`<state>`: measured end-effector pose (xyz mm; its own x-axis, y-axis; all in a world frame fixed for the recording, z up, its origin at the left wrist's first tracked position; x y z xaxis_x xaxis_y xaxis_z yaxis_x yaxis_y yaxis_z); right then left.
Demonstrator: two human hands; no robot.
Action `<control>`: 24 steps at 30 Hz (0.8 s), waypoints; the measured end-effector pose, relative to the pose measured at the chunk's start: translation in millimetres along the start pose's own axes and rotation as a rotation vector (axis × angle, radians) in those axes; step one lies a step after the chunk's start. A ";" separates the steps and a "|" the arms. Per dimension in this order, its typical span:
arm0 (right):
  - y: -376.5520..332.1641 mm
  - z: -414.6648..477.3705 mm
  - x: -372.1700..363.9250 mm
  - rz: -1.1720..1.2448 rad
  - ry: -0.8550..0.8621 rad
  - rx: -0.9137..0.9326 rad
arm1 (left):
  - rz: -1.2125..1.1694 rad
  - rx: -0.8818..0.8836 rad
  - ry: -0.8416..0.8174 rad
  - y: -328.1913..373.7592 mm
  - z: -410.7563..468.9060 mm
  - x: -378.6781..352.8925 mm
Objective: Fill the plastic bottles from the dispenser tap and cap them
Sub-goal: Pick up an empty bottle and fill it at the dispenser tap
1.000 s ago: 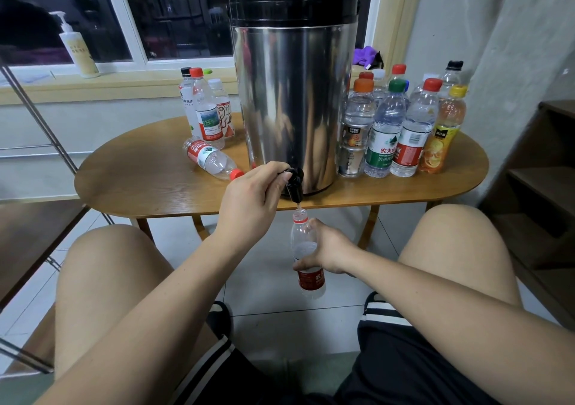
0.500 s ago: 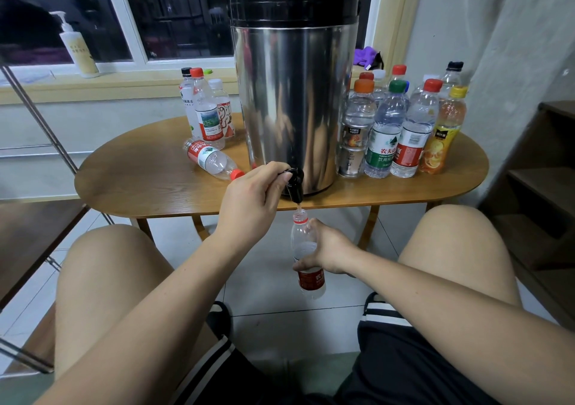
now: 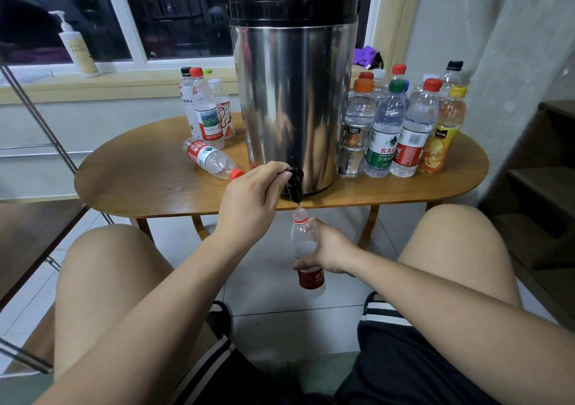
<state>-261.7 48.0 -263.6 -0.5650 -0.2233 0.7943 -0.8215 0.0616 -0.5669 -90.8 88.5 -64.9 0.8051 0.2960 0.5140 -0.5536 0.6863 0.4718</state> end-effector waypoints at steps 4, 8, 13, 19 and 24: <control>-0.3 1.5 -0.9 -0.018 0.002 -0.001 | 0.007 0.007 -0.002 -1.4 0.5 -0.1; 0.4 1.9 -1.0 -0.016 0.001 -0.004 | 0.003 0.005 -0.004 -1.5 0.3 0.1; 1.0 1.8 -1.2 -0.014 -0.003 -0.007 | 0.009 0.008 -0.007 -2.9 0.4 0.5; 0.7 0.4 0.0 -0.013 -0.003 -0.012 | 0.002 0.013 -0.012 -1.8 -0.5 0.3; -0.6 -0.2 0.6 -0.015 -0.003 -0.005 | 0.016 -0.001 -0.006 -1.5 -0.5 -0.2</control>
<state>-261.6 48.0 -262.7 -0.5526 -0.2267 0.8020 -0.8300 0.0629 -0.5541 -90.1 87.8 -66.1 0.7950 0.3031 0.5255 -0.5659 0.6825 0.4625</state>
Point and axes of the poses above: each hand's wrist, its own z-axis towards the middle knuckle, its own x-axis out of the back of the hand, y = z × x, the point moved 10 cm from there along z, towards the middle knuckle, and after that the axes turned 5 degrees about -z, right-handed, at the moved point
